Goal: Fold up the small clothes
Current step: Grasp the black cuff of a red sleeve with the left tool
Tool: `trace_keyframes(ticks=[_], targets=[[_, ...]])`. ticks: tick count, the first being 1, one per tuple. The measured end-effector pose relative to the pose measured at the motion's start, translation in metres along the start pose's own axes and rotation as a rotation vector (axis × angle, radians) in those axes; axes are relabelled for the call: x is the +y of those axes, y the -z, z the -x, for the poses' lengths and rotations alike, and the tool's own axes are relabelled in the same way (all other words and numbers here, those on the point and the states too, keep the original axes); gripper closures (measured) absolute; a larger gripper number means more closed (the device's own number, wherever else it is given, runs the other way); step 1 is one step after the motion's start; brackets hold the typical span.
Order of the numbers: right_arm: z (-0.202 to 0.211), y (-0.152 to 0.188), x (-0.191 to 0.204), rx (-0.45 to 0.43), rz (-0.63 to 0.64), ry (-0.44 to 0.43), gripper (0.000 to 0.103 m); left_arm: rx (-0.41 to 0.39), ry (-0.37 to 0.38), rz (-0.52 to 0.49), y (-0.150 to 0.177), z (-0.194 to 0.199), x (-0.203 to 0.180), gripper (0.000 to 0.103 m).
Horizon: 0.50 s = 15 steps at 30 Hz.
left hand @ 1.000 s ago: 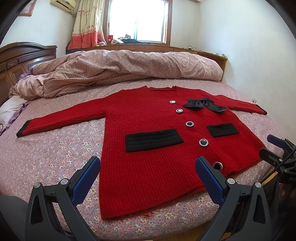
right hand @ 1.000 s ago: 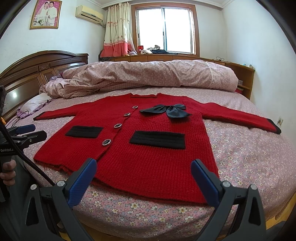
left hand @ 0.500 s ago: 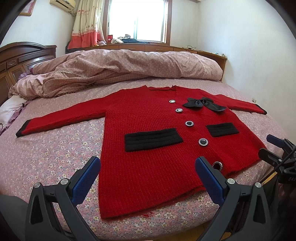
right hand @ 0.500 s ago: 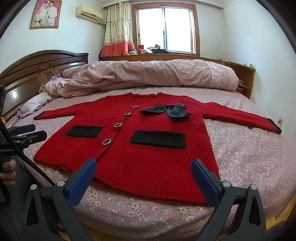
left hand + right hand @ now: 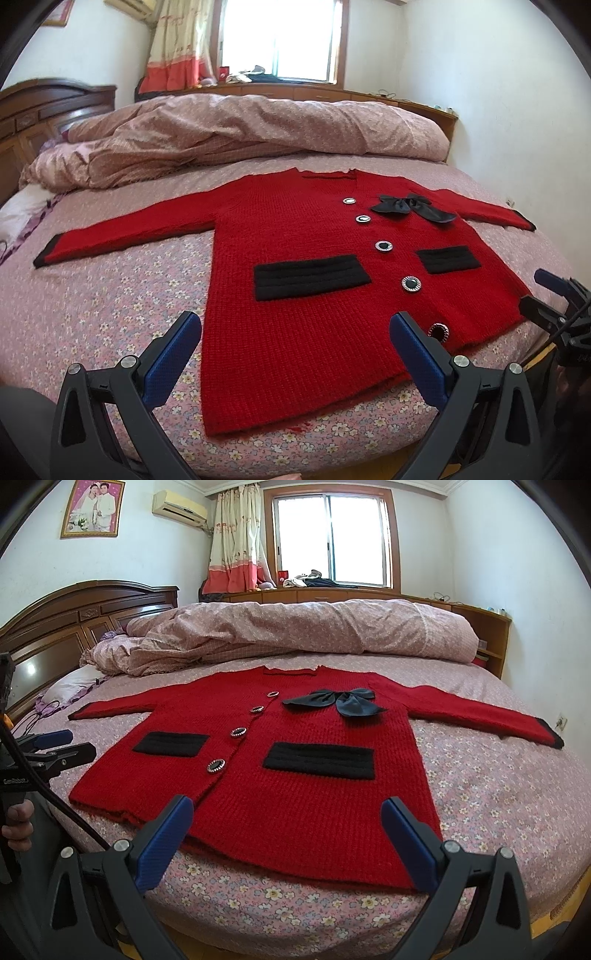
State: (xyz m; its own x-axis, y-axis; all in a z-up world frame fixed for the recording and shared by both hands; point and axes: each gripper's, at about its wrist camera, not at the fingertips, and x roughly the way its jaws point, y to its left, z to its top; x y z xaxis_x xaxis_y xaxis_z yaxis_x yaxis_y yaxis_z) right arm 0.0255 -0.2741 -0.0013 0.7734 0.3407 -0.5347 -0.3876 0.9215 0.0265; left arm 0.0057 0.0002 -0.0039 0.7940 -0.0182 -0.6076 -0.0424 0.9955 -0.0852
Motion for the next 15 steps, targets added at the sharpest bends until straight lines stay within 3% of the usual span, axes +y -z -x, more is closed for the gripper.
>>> trace_keyframes(ticks=[9,15], targets=[[-0.019,-0.03,0.016,-0.019,0.019,-0.067,0.0,0.031,-0.038,0.144,-0.023,-0.013,0.062,0.004],[-0.043,-0.058,0.035,-0.033,0.047,-0.128,0.0,0.029,-0.166,0.257,-0.05,-0.034,0.154,0.004]])
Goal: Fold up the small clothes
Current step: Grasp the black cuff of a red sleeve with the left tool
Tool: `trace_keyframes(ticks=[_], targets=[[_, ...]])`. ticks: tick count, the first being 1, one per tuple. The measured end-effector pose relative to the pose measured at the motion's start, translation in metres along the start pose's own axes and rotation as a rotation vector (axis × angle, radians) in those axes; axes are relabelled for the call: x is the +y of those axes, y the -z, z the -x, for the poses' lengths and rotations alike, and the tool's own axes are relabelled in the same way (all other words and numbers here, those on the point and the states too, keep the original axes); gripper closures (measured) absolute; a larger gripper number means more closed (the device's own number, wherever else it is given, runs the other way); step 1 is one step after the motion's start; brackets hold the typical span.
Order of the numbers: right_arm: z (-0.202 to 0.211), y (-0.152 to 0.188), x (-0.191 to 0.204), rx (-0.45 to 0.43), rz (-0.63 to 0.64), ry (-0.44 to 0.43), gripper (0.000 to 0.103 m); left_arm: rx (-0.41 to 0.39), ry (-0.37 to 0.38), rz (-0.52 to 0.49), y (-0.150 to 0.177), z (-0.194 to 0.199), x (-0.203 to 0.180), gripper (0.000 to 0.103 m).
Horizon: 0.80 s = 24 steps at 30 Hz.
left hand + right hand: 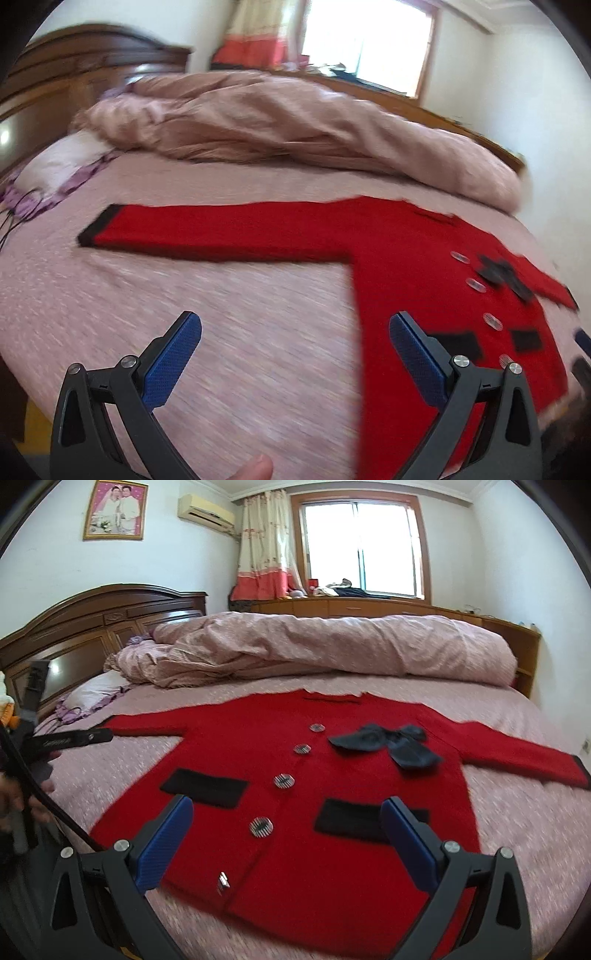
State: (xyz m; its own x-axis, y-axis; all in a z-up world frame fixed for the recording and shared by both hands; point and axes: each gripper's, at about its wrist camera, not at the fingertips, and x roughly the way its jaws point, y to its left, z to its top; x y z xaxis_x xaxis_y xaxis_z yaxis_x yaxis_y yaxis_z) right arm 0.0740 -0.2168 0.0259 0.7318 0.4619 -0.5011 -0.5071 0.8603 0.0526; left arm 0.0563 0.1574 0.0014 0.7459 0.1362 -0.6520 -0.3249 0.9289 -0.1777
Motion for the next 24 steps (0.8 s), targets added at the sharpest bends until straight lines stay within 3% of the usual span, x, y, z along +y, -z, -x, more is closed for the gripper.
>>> trace_keyframes(ticks=[5,10,14,19,24], targets=[[-0.031,-0.025,0.013,-0.005,0.008,-0.06,0.0,0.038,-0.028,0.211,-0.032,-0.034,0.093,0.004],[-0.079,-0.049,0.028,0.007,0.035,-0.096,0.0,0.058,-0.124,0.445,-0.045,-0.064,0.18,0.004],[-0.104,-0.058,0.031,0.006,0.033,-0.103,0.0,0.071,-0.104,0.603,-0.045,-0.087,0.23,0.004],[-0.115,-0.053,0.02,0.022,0.071,-0.086,0.0,0.028,-0.051,0.66,-0.052,-0.112,0.267,0.005],[-0.124,-0.046,-0.01,0.064,0.049,-0.032,0.0,-0.01,-0.036,0.768,-0.056,-0.115,0.276,0.005]])
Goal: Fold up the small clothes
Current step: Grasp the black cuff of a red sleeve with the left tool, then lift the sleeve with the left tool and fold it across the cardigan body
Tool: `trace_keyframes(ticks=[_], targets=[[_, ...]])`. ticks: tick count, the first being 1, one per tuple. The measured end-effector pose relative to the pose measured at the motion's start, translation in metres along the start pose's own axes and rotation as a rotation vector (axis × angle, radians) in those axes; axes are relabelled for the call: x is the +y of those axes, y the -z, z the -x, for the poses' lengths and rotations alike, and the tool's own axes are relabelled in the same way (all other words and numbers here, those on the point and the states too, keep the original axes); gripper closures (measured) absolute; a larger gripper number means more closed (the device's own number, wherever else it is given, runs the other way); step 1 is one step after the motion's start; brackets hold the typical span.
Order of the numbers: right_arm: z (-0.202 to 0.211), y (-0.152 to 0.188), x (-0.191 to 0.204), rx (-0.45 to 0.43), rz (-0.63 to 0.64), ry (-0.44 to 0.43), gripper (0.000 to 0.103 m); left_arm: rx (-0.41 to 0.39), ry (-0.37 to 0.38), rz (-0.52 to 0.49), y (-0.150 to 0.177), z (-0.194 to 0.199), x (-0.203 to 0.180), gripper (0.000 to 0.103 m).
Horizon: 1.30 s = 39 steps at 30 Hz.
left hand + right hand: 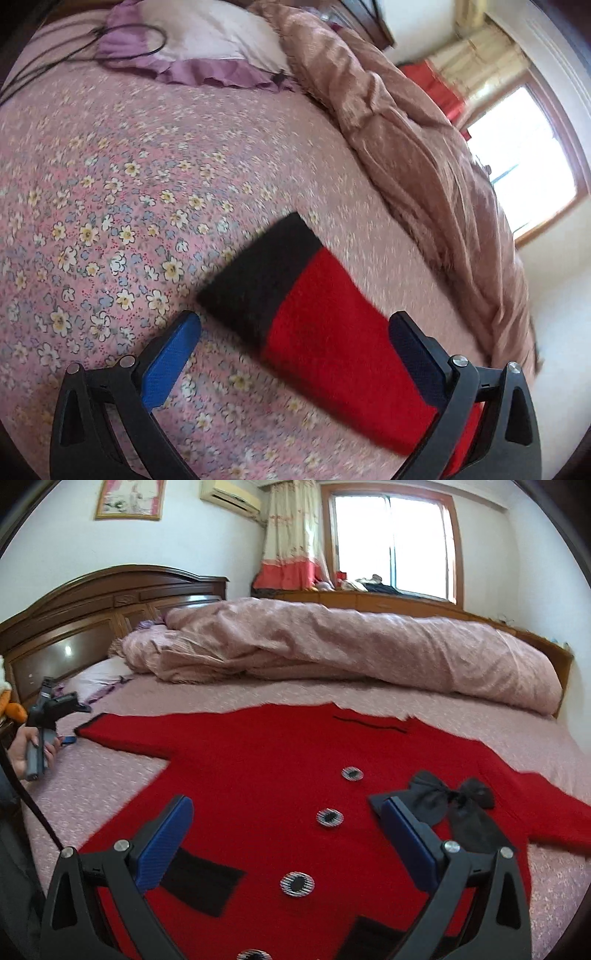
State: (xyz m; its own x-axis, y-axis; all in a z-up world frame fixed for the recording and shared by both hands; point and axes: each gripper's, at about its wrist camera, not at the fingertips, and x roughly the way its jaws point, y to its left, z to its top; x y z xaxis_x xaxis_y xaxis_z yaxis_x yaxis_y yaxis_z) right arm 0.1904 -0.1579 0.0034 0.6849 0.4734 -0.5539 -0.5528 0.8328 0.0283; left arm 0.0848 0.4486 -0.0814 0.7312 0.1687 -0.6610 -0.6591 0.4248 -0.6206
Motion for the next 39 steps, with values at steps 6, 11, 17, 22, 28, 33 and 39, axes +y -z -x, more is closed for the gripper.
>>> trace_keyframes(ticks=[6,11,17,22,28,33,39], targets=[[-0.009,0.005,-0.011,0.024,-0.033,-0.008,0.0,0.008,0.061,0.103,-0.013,-0.003,0.007,0.008],[-0.007,0.007,-0.004,0.019,-0.019,-0.038,0.0,0.13,0.139,0.235,-0.005,-0.012,0.024,0.072],[-0.01,0.011,-0.004,0.035,-0.029,-0.033,0.0,0.1,0.183,0.36,-0.008,-0.011,0.044,0.082],[-0.012,0.013,-0.006,0.045,-0.039,-0.026,0.0,0.076,0.12,0.331,-0.004,-0.007,0.039,0.098],[-0.011,0.013,-0.003,0.044,-0.029,-0.023,0.0,0.017,0.09,0.189,-0.011,0.003,0.013,0.099],[-0.01,0.011,-0.003,0.038,-0.027,-0.018,0.0,-0.05,0.171,0.038,-0.006,0.03,-0.026,0.099],[0.001,0.005,-0.003,0.013,-0.008,-0.005,0.0,-0.098,0.246,-0.196,0.02,0.06,-0.089,0.099]])
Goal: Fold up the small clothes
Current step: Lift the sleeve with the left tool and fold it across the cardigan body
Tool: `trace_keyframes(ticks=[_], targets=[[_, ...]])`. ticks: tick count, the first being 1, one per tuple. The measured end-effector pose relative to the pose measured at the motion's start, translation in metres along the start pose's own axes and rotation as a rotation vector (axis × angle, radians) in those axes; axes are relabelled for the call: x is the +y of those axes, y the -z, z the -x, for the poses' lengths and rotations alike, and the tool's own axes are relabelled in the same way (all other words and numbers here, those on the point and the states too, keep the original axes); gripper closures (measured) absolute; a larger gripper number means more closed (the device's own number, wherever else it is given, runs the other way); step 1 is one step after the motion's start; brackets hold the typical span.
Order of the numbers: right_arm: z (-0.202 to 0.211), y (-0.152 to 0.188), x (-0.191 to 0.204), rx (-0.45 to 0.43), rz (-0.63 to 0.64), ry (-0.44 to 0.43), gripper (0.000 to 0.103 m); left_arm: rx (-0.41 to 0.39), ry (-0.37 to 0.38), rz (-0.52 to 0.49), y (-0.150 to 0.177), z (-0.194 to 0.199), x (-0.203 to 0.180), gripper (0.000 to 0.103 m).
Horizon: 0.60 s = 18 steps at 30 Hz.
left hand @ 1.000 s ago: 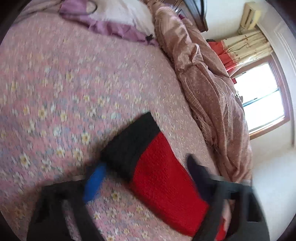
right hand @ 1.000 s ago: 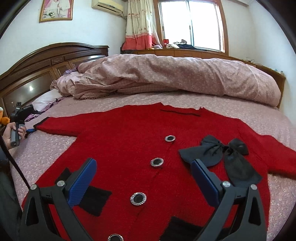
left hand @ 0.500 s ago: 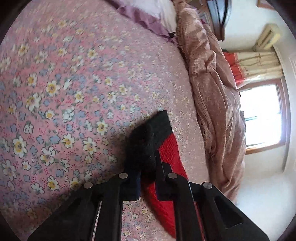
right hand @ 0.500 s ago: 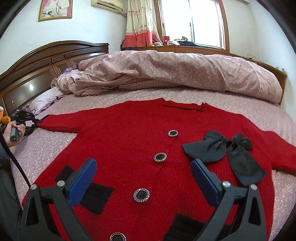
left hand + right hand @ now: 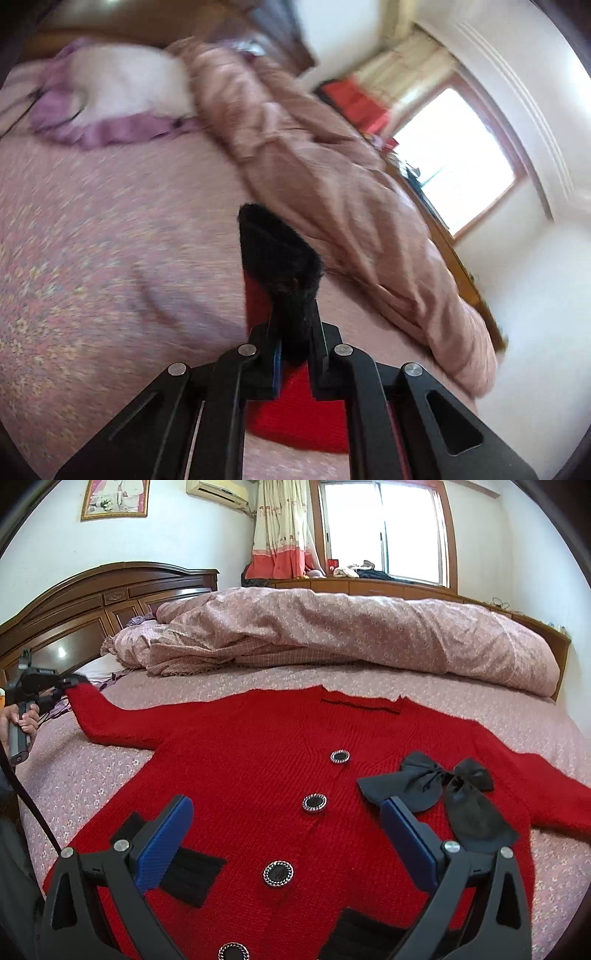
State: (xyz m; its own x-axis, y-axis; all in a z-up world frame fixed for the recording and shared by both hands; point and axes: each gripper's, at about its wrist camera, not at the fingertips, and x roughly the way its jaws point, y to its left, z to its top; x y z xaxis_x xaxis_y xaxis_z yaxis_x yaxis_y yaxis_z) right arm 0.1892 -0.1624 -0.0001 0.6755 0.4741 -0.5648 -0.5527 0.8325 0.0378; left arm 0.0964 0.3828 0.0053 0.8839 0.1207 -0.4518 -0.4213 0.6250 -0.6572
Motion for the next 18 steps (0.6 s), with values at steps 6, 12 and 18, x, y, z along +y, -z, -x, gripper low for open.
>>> trace_keyframes(ticks=[6,12,18], targets=[[0.017,-0.005,-0.007,-0.028,-0.011,-0.003,0.0,0.034,0.064,-0.155,0.027,-0.004,-0.072,0.099],[0.038,-0.009,-0.02,-0.058,-0.016,0.031,0.0,0.082,0.158,-0.199,0.051,-0.02,-0.137,0.1],[0.056,-0.007,-0.043,-0.063,-0.046,0.077,0.0,0.117,0.22,-0.277,0.081,-0.029,-0.198,0.1]])
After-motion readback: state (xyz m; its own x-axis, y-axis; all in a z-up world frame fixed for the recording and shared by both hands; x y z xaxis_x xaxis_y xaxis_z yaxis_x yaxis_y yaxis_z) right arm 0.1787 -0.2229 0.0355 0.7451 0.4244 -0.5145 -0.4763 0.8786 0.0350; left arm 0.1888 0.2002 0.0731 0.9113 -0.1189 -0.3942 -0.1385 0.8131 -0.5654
